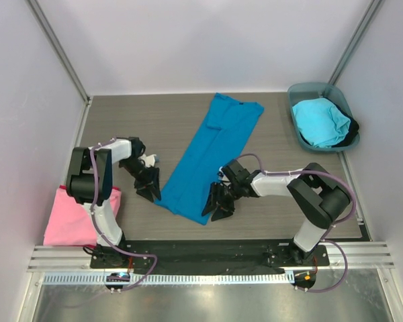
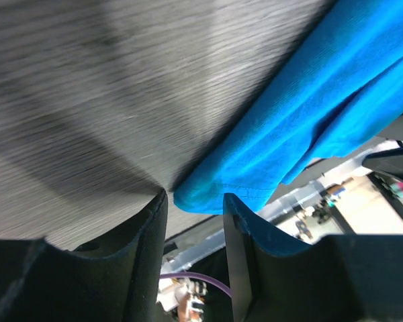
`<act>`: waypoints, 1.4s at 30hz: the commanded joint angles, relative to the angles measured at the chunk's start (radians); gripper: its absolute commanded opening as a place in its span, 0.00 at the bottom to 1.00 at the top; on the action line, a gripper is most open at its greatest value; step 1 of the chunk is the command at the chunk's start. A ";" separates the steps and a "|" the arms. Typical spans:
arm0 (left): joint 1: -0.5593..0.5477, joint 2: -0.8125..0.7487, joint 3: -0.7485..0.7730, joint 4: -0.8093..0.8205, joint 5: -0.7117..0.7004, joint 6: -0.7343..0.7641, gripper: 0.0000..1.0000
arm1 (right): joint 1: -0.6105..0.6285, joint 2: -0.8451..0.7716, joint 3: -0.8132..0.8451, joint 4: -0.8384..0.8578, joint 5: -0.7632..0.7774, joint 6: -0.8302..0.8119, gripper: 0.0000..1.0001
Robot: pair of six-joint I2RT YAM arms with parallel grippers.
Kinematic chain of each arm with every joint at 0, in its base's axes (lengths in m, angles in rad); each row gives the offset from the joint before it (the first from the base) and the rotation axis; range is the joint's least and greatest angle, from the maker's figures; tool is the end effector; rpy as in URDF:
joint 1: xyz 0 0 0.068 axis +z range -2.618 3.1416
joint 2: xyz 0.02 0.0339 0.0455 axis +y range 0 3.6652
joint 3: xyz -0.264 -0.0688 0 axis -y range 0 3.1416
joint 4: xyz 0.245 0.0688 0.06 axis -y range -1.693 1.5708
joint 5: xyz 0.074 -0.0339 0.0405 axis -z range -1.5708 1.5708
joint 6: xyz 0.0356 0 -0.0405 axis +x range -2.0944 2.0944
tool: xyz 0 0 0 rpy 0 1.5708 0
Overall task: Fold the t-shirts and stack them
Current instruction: Fold the tshirt
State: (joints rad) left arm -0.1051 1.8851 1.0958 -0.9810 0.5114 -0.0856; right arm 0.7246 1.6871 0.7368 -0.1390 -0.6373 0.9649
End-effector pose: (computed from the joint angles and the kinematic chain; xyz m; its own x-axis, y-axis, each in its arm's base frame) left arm 0.2925 -0.0484 0.1300 -0.9708 0.0274 0.2385 -0.0883 0.8830 -0.4610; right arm 0.2027 0.2077 0.1203 -0.9854 0.0100 0.1698 0.1246 0.7216 0.6810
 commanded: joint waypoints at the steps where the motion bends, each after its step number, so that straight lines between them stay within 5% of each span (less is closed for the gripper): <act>1: -0.002 0.043 0.001 0.039 0.006 0.006 0.40 | 0.021 0.011 0.033 0.001 0.014 0.028 0.53; 12: -0.008 0.069 0.006 0.036 0.022 0.010 0.35 | 0.067 0.028 0.047 0.010 0.039 0.043 0.46; 14: -0.008 0.071 0.007 0.039 0.029 0.012 0.27 | 0.068 0.037 0.044 0.015 0.042 0.044 0.39; 18: -0.008 0.068 0.006 0.041 0.039 0.014 0.16 | 0.068 0.033 0.044 0.032 0.062 0.040 0.01; 21: -0.008 0.045 0.010 0.044 0.047 0.018 0.01 | 0.062 -0.004 0.050 0.024 0.060 0.015 0.01; 29: -0.010 -0.081 0.099 0.061 0.075 0.038 0.00 | 0.007 -0.182 0.081 -0.105 0.082 -0.104 0.01; 42: -0.090 0.061 0.496 0.064 0.116 0.027 0.00 | -0.252 -0.242 0.118 -0.106 0.105 -0.212 0.01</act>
State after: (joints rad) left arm -0.1658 1.8877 1.4910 -0.9394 0.6067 -0.0673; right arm 0.5060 1.4620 0.8265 -0.2504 -0.5430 0.7929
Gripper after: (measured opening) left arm 0.011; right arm 0.040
